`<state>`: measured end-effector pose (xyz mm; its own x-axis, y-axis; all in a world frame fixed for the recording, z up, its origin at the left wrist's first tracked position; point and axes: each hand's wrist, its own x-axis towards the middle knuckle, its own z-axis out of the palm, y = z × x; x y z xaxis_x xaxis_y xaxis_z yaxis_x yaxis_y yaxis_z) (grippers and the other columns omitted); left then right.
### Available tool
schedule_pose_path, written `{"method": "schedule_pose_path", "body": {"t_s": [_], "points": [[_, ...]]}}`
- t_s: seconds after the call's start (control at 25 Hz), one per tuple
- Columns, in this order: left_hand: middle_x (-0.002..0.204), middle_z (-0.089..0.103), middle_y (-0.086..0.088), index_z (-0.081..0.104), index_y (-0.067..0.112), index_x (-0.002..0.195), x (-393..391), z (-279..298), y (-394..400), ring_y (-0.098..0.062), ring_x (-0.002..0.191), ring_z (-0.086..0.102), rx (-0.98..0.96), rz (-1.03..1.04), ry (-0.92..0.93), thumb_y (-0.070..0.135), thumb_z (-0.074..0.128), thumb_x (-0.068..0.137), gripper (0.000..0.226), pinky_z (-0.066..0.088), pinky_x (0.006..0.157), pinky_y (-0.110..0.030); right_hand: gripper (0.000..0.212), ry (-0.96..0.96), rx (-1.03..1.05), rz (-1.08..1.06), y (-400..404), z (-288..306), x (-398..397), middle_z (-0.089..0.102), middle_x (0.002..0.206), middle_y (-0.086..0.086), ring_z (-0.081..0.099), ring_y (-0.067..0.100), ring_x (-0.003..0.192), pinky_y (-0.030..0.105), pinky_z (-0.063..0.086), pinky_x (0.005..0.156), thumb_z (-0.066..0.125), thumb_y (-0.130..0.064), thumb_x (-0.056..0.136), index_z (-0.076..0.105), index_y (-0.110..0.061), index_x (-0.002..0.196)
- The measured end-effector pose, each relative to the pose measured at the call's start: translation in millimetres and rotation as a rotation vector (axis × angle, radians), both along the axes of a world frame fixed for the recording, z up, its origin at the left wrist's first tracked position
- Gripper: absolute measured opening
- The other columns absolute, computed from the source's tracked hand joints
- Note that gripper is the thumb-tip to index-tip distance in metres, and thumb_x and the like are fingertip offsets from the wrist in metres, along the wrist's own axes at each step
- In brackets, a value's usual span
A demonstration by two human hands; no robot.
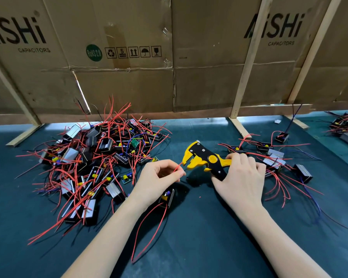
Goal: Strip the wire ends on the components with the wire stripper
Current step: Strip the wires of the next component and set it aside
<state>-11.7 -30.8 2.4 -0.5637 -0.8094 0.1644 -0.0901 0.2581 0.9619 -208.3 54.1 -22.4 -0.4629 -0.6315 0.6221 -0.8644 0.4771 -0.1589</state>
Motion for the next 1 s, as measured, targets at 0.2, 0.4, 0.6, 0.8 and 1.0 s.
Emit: {"method": "schedule_pose_path", "body": {"t_s": [0.2,0.4,0.6,0.8,1.0], "points": [[0.062,0.067,0.004,0.072,0.013,0.079,-2.2,-1.3,4.1,-0.003,0.057,0.056,-0.068,0.016,-0.025,0.011,0.070,0.088,0.009,0.041,0.059,-0.012,0.055,0.058,-0.032,0.022,1.6,0.9,1.4,0.060,0.084,0.008,0.056,0.033,0.082,0.043,0.034,0.079,0.083,-0.044,0.059,0.062,-0.006,0.093],[0.060,0.069,0.000,0.070,0.016,0.077,-1.4,-1.4,1.9,-0.009,0.058,0.057,-0.078,0.032,-0.023,0.010,0.068,0.089,0.013,0.047,0.062,-0.022,0.054,0.060,-0.039,0.036,2.9,3.0,1.4,0.059,0.085,0.008,0.056,0.032,0.082,0.043,0.035,0.079,0.082,-0.044,0.059,0.062,-0.007,0.092],[0.062,0.071,-0.001,0.069,0.015,0.077,-0.6,-1.5,2.0,-0.006,0.057,0.058,-0.062,0.016,-0.030,0.010,0.069,0.089,0.013,0.046,0.061,-0.013,0.044,0.101,-0.108,0.051,2.9,4.6,2.3,0.058,0.082,0.007,0.055,0.032,0.079,0.041,0.034,0.077,0.060,-0.048,0.069,0.061,-0.008,0.089],[0.064,0.072,-0.003,0.070,0.011,0.079,0.2,-0.2,2.3,-0.008,0.057,0.057,-0.020,-0.009,-0.007,0.011,0.069,0.089,0.011,0.044,0.058,-0.012,0.038,0.160,-0.162,0.047,3.0,5.9,0.1,0.054,0.076,0.004,0.052,0.031,0.074,0.040,0.032,0.074,0.048,-0.047,0.073,0.057,-0.011,0.081],[0.070,0.075,-0.005,0.070,0.011,0.080,-2.0,1.1,5.3,-0.013,0.064,0.062,0.040,-0.018,0.026,0.013,0.069,0.090,0.010,0.045,0.059,-0.012,0.036,0.155,-0.171,0.036,1.6,2.9,-2.9,0.054,0.074,0.004,0.053,0.032,0.073,0.040,0.032,0.073,0.050,-0.046,0.072,0.056,-0.011,0.079]]}}
